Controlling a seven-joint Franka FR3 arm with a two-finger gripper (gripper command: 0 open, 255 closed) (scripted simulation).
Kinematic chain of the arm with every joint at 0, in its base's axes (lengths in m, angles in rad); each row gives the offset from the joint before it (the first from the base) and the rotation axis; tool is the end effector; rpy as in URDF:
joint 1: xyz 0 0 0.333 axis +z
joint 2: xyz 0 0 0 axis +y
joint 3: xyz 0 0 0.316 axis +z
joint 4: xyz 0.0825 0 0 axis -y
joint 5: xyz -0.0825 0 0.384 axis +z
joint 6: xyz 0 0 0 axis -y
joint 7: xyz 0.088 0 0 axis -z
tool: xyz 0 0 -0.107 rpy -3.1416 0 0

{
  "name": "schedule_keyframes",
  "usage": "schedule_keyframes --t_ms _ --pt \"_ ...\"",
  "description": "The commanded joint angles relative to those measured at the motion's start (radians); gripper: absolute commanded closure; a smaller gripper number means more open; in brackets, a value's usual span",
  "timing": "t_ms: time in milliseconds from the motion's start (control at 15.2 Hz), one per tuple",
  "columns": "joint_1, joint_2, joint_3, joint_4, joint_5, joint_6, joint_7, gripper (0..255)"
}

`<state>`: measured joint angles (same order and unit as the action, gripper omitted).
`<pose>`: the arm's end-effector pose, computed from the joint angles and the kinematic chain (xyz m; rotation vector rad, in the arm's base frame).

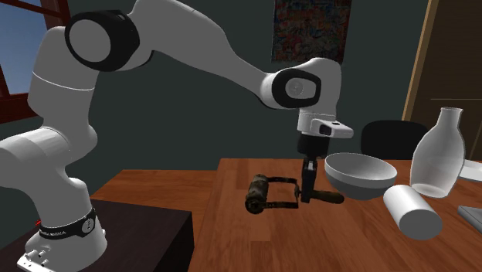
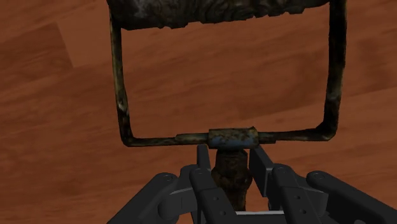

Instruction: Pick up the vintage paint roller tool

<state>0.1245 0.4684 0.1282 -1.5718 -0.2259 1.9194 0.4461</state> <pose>0.6563 0.1418 0.3636 2.9561 -0.1687 -0.0850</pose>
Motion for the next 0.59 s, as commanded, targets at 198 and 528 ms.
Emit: schedule_keyframes --t_ms 198,528 --pt "-0.001 -0.024 0.002 0.03 0.006 -0.052 -0.011 255" --pt "0.001 -0.04 0.004 0.073 0.011 -0.11 -0.021 255"
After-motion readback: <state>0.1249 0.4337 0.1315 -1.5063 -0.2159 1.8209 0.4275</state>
